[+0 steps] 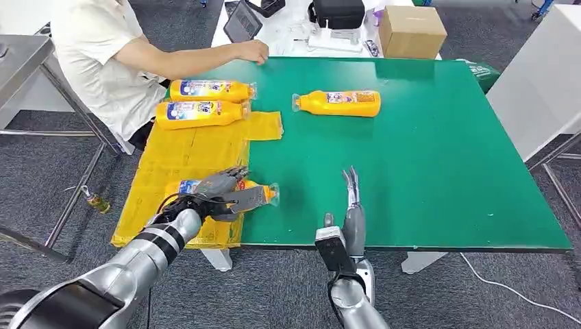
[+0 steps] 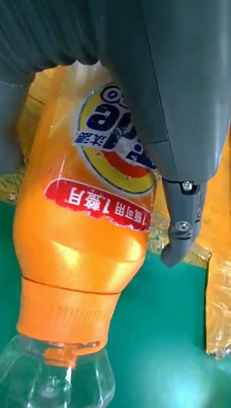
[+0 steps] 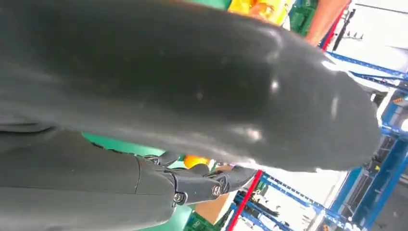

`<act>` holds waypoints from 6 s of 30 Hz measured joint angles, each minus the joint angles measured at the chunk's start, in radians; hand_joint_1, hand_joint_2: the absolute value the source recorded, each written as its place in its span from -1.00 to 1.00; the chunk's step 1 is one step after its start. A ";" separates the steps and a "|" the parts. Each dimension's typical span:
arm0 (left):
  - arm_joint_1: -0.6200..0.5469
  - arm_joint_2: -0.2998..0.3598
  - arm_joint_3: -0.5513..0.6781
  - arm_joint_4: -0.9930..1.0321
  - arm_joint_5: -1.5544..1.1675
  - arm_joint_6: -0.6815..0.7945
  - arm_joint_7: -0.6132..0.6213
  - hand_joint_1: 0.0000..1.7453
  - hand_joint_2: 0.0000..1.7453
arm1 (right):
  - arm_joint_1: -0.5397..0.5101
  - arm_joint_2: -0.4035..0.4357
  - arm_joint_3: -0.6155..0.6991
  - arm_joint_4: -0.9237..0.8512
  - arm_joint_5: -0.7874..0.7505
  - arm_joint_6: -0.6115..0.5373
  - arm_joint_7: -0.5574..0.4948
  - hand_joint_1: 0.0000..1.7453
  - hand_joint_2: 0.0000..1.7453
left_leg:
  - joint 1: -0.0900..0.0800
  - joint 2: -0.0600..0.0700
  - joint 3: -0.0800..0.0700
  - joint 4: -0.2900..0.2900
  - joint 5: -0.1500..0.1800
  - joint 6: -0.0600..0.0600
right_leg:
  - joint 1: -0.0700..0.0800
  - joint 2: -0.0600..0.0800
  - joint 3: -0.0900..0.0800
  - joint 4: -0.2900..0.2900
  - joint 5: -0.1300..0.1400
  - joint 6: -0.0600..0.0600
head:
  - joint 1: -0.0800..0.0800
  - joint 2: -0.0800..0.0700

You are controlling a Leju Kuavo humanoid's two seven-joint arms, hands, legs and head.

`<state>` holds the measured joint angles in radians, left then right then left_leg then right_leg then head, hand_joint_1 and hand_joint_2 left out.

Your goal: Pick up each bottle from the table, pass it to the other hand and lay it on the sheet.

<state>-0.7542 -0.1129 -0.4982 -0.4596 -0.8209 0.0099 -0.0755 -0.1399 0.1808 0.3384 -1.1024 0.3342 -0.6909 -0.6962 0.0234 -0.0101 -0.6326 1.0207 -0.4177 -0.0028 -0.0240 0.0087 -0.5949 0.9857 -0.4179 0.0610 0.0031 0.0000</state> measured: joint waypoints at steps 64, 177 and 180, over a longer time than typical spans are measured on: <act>0.705 -0.023 0.064 -0.963 0.735 0.376 -0.447 -1.00 1.00 | -0.030 -0.113 -0.686 -0.047 1.029 -0.010 0.096 -1.00 1.00 | -0.002 0.000 -0.001 0.000 -0.001 0.002 | -0.002 0.000 0.000 -0.001 0.000 0.001 | 0.000 0.000; 0.641 -0.064 -0.043 -0.866 1.263 0.241 -0.256 -1.00 1.00 | -0.204 -0.100 -0.181 0.280 0.097 0.385 0.069 1.00 1.00 | 0.000 0.000 0.003 0.000 0.000 0.002 | 0.000 0.001 0.004 -0.001 0.001 0.002 | -0.001 0.000; 0.644 -0.056 -0.054 -0.866 1.272 0.237 -0.256 -1.00 1.00 | -0.166 -0.086 -0.099 0.202 0.061 0.378 0.080 1.00 1.00 | 0.000 0.000 0.002 0.000 0.000 0.002 | 0.000 0.000 0.002 -0.001 0.001 0.002 | 0.000 0.000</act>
<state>-0.1101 -0.1694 -0.5524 -1.3252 0.4509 0.2472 -0.3319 -0.3058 0.0950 0.2393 -0.9000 0.3948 -0.3128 -0.6165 0.0229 -0.0098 -0.6310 1.0208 -0.4180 -0.0008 -0.0243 0.0091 -0.5925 0.9843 -0.4172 0.0627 0.0027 0.0000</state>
